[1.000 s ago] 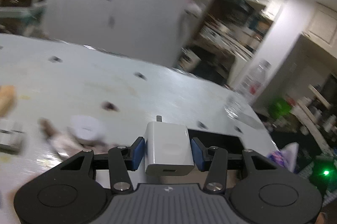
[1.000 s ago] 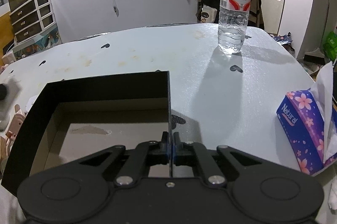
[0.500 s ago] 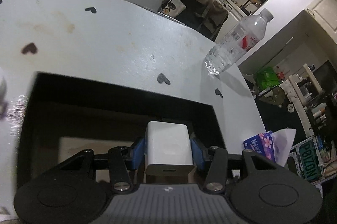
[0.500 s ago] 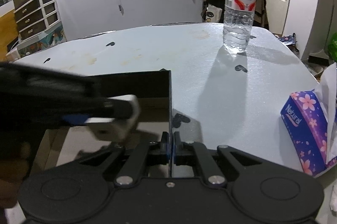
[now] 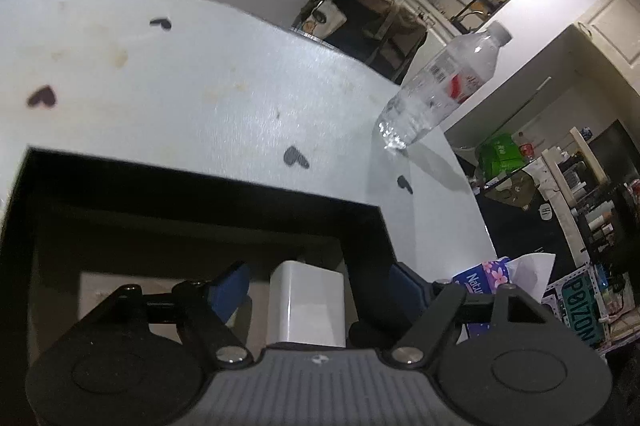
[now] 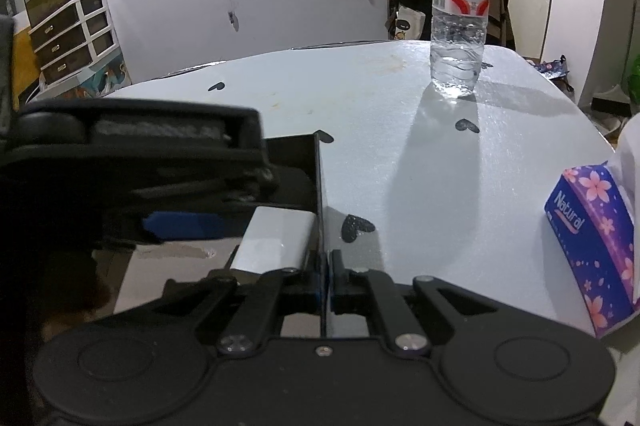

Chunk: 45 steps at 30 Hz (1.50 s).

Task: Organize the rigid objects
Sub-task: 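Carry the white charger into the black box and open the left tool, then move the left tool to the brown square pad and grasp it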

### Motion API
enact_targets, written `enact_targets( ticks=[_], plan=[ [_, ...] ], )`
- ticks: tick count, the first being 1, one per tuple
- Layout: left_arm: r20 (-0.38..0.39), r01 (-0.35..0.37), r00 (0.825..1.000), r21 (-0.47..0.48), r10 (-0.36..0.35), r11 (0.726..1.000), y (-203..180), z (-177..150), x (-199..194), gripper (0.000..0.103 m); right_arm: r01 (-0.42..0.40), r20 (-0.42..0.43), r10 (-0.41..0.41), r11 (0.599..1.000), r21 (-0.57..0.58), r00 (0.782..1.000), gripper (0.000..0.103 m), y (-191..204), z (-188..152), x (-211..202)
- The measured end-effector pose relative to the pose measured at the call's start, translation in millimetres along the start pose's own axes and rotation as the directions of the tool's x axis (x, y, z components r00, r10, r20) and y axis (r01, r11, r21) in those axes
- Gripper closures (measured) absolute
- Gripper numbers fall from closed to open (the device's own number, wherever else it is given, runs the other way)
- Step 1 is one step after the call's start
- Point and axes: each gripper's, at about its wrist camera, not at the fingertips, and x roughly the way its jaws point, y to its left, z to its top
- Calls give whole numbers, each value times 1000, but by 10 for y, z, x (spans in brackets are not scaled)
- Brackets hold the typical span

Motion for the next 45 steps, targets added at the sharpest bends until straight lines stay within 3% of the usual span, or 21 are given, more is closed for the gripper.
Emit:
enact_targets(
  ticks=[5,14,20,30,33,37,45],
  plan=[
    [13,12,1000,20,-12,1000,-22,11,-178,18,1,-1,-1,1000,5,1000,98,3,-3,-2],
    [106,-33,994,167,16,985,-64,-47,-750,0,-8,0,8,1000,25,1000,97,-23,-1,4],
    [199,-124,977,237,77,964,103,-142,-1176,0,-12,-1,13,999,32,1000,97,-29,-5,3],
    [292,-268,936,235,195,934,626,-338,-1668,0,-12,-2,12,999,35,1000,97,-28,-12,-2],
    [294,-286,931,227,215,931,829,-392,-1765,0,-14,0,14,999,38,1000,97,-30,-16,-5],
    [265,-266,942,220,205,939,1133,-454,-1816,0,-13,-1,13,999,45,1000,97,-39,-18,-3],
    [206,-283,947,183,245,941,1656,-458,-1727,0,-9,-9,9,998,56,1000,97,-37,-23,10]
  ],
)
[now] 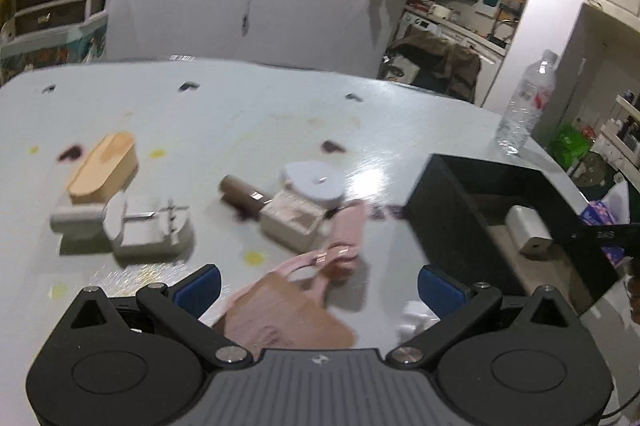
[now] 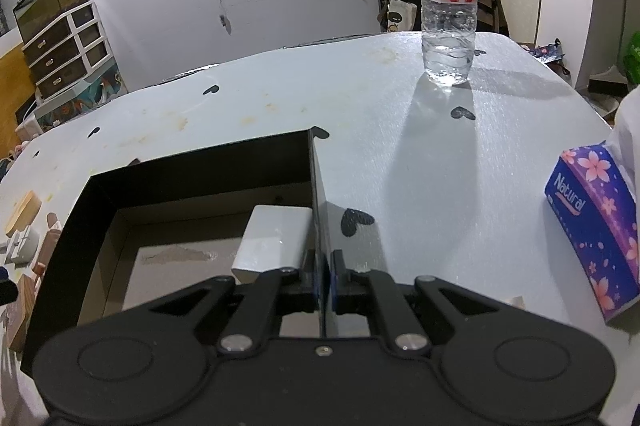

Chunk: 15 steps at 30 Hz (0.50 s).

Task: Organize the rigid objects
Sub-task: 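Move the left tool to the brown square pad and grasp it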

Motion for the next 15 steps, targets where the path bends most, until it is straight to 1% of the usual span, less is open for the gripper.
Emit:
enact_targets(
  ticks=[4,7,11,13,15],
  plan=[
    [-39,1,999,-66,-4,998,211,-20,71,0,6,-10,-6,1000,6,1000,97,0,-11,25],
    [-77,39,996,-92,-46,995,297,-64,66,0,8,-19,-8,1000,12,1000,97,-6,-28,42],
    [-104,108,988,-70,-115,992,227,-123,-45,1,6,-21,-6,1000,12,1000,97,-13,-42,28],
    [-132,126,982,-57,-132,990,161,-165,-84,1,6,-20,-6,1000,12,1000,97,-13,-42,27],
    [-157,132,978,-30,-135,991,83,-214,-126,2,7,-20,-6,1000,12,1000,97,-11,-44,22]
  ],
)
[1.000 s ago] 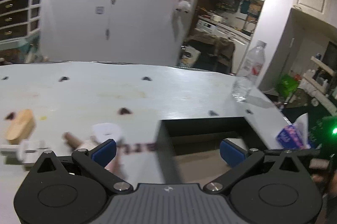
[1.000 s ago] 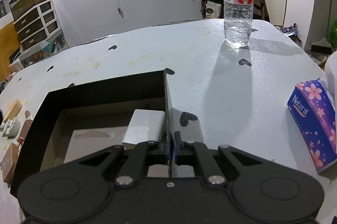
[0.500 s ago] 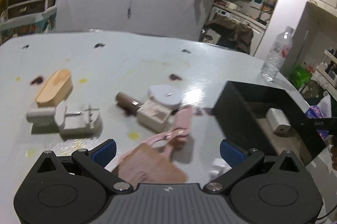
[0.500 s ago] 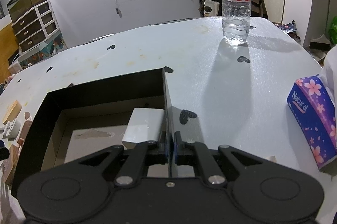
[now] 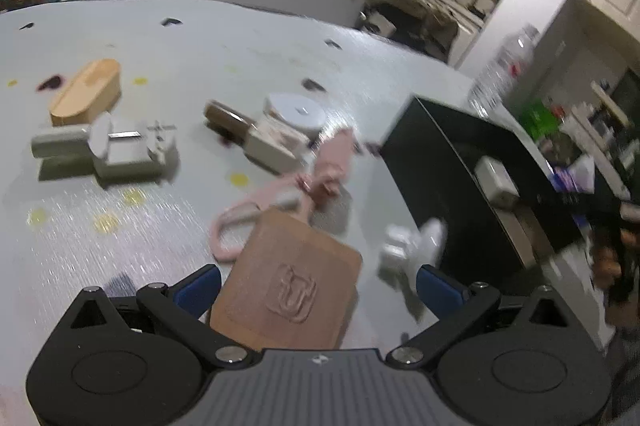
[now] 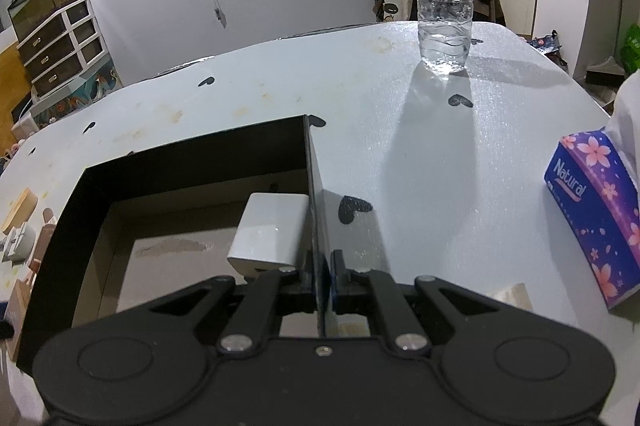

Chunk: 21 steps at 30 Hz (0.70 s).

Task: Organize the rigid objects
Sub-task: 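Move the left tool to the brown square pad and grasp it, then carry the brown pad into the black box beside the charger and release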

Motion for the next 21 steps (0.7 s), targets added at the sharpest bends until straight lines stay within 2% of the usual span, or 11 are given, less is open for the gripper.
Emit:
enact_targets(
  ticks=[5,9,13,16,21],
  plan=[
    [-13,-102,995,100,104,990,-223,-76,12,23,3,9,-3,1000,-4,1000,97,9,-6,-37],
    [-18,-156,986,217,163,964,-363,-117,68,29,6,22,-6,1000,-3,1000,97,20,-31,-88],
    [-10,-191,979,337,206,922,-472,-134,126,32,14,33,-14,1000,-7,999,98,36,-49,-127],
    [-3,-189,979,344,202,920,-487,-139,129,33,17,39,-16,1000,-5,999,98,36,-62,-148],
    [20,-228,973,270,232,935,-420,-117,109,33,18,41,-18,1000,-1,999,98,37,-70,-157]
  ],
)
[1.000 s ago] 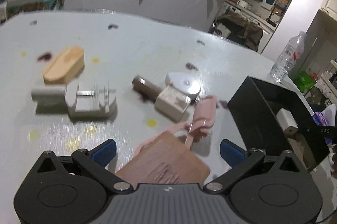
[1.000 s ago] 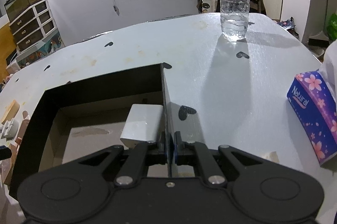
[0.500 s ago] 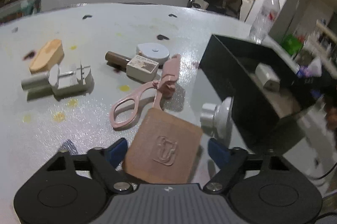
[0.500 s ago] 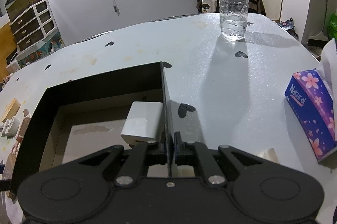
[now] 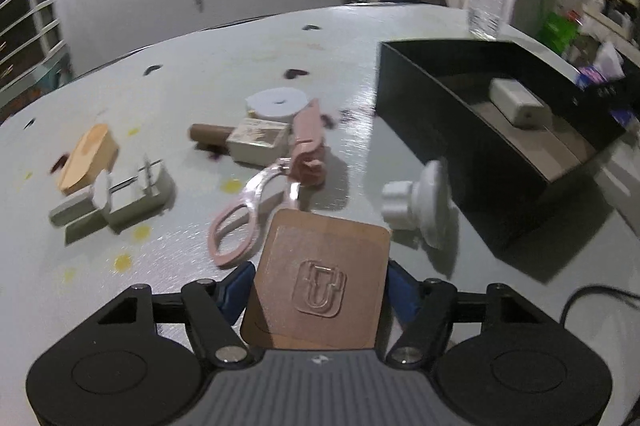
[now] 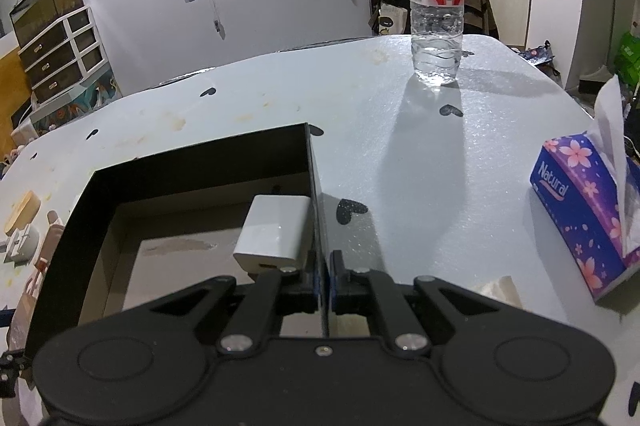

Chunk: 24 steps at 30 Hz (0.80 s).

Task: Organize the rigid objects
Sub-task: 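Carry the brown pad into the black box beside the charger and release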

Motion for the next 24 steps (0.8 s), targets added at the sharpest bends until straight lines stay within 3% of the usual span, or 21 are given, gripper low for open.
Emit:
enact_targets(
  ticks=[8,14,18,24],
  plan=[
    [62,-1,998,-227,15,974,262,124,-149,33,1,0,-1,1000,-1,1000,98,3,5,1],
    [133,26,991,-305,16,952,221,386,-240,33,1,1,-1,1000,3,1000,98,0,9,1],
    [191,114,980,-322,-53,940,44,651,-230,33,4,4,-4,1000,7,1000,98,2,5,-1],
    [193,241,963,-312,-187,919,-395,1041,-40,33,6,8,-6,1000,7,1000,98,7,-4,-6]
  ],
)
